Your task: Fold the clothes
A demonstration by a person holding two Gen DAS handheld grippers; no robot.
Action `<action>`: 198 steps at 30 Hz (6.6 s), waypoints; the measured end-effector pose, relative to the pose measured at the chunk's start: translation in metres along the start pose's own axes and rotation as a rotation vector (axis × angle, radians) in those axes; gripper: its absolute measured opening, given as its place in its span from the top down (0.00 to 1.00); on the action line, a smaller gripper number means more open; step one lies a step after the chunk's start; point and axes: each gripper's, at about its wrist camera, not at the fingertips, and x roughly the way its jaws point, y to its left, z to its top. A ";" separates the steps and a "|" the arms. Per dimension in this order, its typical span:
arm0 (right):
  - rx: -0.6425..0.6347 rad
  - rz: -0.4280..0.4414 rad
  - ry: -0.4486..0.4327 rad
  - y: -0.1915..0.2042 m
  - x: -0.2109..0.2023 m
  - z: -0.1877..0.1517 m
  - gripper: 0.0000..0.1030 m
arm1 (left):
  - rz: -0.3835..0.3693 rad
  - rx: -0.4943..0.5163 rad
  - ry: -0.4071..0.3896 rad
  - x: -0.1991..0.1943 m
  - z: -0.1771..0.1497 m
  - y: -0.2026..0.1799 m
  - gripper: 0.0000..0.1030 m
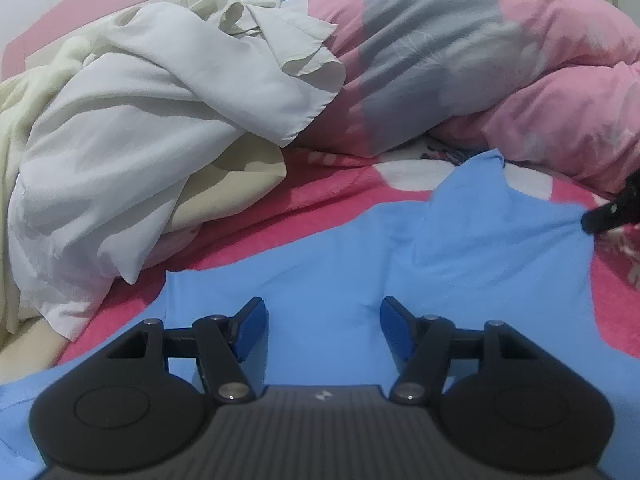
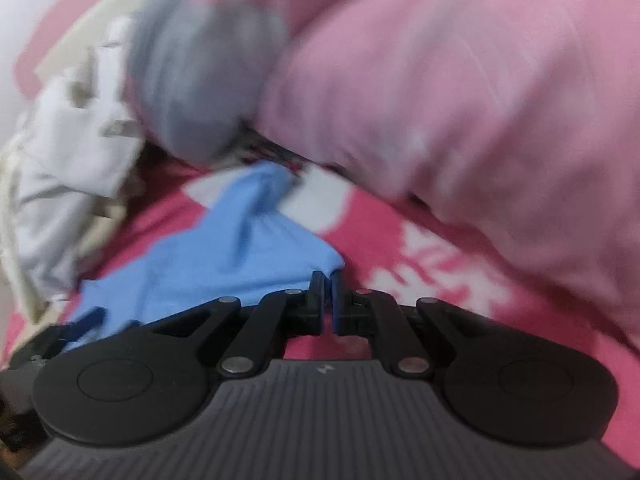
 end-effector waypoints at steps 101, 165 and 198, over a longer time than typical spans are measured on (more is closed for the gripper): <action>-0.680 0.043 0.149 0.085 0.041 0.029 0.81 | -0.233 -0.160 -0.045 -0.005 0.006 -0.045 0.30; -0.876 0.733 -0.029 0.331 -0.107 -0.161 0.86 | 0.576 -1.241 0.035 -0.341 -0.264 0.236 0.43; -0.854 0.779 0.524 0.501 -0.003 -0.270 0.60 | 0.716 -1.197 -0.081 -0.311 -0.281 0.216 0.65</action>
